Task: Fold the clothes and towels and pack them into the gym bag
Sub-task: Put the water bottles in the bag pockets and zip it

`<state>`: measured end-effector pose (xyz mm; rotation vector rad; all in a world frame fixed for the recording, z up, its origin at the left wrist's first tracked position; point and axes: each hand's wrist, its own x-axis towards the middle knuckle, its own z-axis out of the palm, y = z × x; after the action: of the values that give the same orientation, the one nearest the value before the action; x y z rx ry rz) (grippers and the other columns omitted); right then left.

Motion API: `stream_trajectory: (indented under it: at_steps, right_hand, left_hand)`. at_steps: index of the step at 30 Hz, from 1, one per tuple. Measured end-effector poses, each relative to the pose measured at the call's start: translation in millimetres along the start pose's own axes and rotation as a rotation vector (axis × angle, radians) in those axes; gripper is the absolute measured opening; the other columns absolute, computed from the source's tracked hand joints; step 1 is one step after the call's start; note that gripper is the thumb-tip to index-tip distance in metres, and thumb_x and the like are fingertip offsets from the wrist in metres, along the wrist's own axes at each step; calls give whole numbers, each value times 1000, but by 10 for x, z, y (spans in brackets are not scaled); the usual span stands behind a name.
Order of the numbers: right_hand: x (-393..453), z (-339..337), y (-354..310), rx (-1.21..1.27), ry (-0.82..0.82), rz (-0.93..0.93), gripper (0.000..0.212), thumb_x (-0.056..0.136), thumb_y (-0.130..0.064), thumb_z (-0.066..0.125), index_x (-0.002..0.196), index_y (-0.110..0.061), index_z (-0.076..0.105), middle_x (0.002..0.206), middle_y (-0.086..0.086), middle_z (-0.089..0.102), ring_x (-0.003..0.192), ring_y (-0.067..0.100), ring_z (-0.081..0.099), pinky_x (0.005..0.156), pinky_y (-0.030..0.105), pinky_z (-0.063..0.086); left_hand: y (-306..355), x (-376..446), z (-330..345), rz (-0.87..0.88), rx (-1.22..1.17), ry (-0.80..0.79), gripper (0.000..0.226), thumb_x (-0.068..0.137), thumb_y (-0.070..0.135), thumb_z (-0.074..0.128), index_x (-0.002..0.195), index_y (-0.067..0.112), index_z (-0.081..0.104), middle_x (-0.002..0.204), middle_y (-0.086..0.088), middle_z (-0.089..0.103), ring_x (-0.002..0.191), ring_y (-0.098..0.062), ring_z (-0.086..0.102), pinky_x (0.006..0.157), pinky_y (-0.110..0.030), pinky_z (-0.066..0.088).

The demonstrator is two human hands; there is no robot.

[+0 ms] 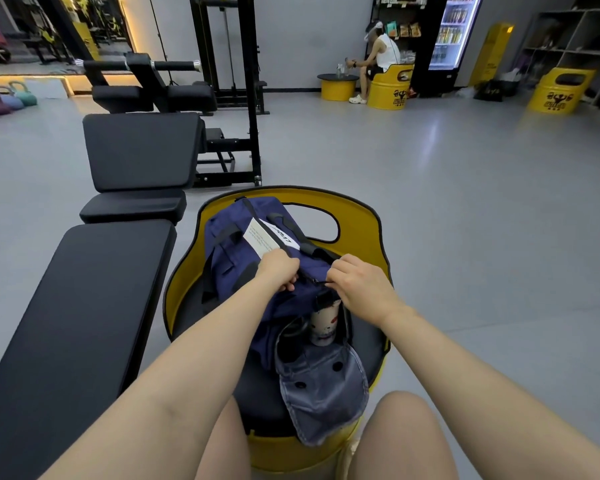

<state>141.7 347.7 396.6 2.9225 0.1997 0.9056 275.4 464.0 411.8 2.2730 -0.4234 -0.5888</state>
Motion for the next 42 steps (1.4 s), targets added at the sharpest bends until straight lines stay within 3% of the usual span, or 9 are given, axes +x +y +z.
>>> stream_trajectory:
  at_steps: [3,8,12,19,22,25,31,36,42]
  right_hand:
    - [-80,-67,-24,-5,0,0,18,70,-13,82,72,-13,64,72,0,62,70,21,60,49,24,47]
    - [-197,-64,-90,4,-57,58,15,74,-17,79,75,-13,65,75,0,63,72,21,60,51,28,50]
    - [-369,-33,-166,53,-108,193,10,84,-20,71,86,-11,67,87,2,66,84,23,61,61,31,51]
    - [-819,-23,-339,140,-233,424,22,97,-27,51,110,-14,63,112,-1,62,109,20,53,77,33,46]
    - [-1027,49,-379,135,-292,463,24,98,-30,50,113,-15,62,115,-2,60,111,20,52,80,30,43]
    - [-1219,142,-441,158,-346,497,27,99,-31,47,118,-18,62,118,-3,59,112,19,51,81,27,40]
    - [-1585,357,-612,163,-510,468,33,100,-30,44,130,-20,55,129,-2,55,121,19,47,89,30,42]
    - [-1840,581,-803,148,-623,295,42,96,-28,52,136,-14,49,141,2,48,133,20,38,108,30,31]
    - [-2076,945,-893,114,-771,188,68,98,-26,49,153,-18,11,161,0,7,148,20,4,119,36,3]
  left_hand:
    - [3,-30,17,29,20,26,34,93,14,43,61,6,52,55,-4,56,31,-11,50,39,-19,38]
    - [-85,-134,71,77,67,-1,40,100,28,42,66,8,51,59,-4,58,48,-14,55,47,-24,43]
    - [-259,-311,88,248,181,76,34,96,35,51,69,14,50,61,3,60,62,-18,58,68,-32,49]
    - [-670,-815,285,536,338,215,19,93,31,55,83,16,49,82,3,54,75,-19,53,64,-31,38]
    - [-912,-905,459,569,425,92,15,93,32,57,93,17,52,93,2,56,84,-21,56,69,-33,43]
    - [-1151,-965,635,524,524,-68,30,94,32,55,121,20,50,118,0,53,104,-21,56,84,-38,48]
    - [-1596,-1061,997,515,668,-210,52,95,27,55,143,22,36,147,1,36,133,-21,38,104,-35,38]
    - [-1886,-1079,1297,669,1138,-318,63,99,18,43,152,24,8,160,-1,-1,147,-22,0,118,-36,10]
    - [-2054,-1018,1538,765,1408,-304,76,99,15,41,150,24,-15,157,-3,-23,146,-25,-13,118,-41,4]
